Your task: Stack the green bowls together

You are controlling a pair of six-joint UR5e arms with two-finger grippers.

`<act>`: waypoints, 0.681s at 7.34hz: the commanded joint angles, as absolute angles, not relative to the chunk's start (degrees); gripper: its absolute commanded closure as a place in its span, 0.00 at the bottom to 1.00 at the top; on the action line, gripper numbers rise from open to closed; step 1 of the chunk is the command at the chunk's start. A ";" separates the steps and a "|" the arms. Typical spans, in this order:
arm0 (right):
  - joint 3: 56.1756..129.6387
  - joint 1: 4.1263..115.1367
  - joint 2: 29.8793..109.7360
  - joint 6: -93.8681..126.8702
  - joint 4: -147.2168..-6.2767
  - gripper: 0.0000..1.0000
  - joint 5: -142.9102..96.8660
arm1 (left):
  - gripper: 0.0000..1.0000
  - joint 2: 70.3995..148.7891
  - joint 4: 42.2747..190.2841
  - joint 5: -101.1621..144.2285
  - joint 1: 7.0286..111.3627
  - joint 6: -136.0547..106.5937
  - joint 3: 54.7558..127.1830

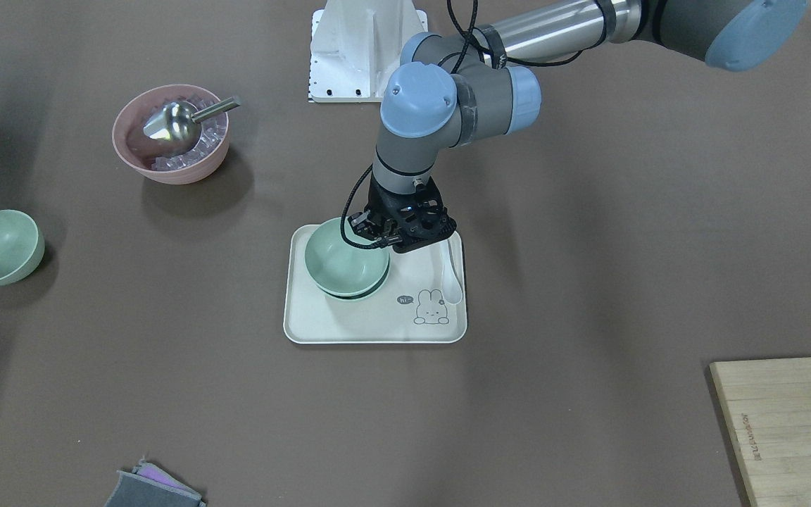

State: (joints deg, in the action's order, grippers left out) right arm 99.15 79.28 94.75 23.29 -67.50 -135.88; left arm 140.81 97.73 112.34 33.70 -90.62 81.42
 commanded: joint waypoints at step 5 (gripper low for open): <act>99.14 79.28 94.75 23.29 -67.50 0.00 -135.79 | 1.00 140.63 98.26 111.88 32.87 -90.62 80.77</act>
State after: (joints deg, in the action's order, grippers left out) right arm 99.14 79.28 94.75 23.34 -67.50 -135.84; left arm 140.64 98.23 111.89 32.89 -90.62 80.85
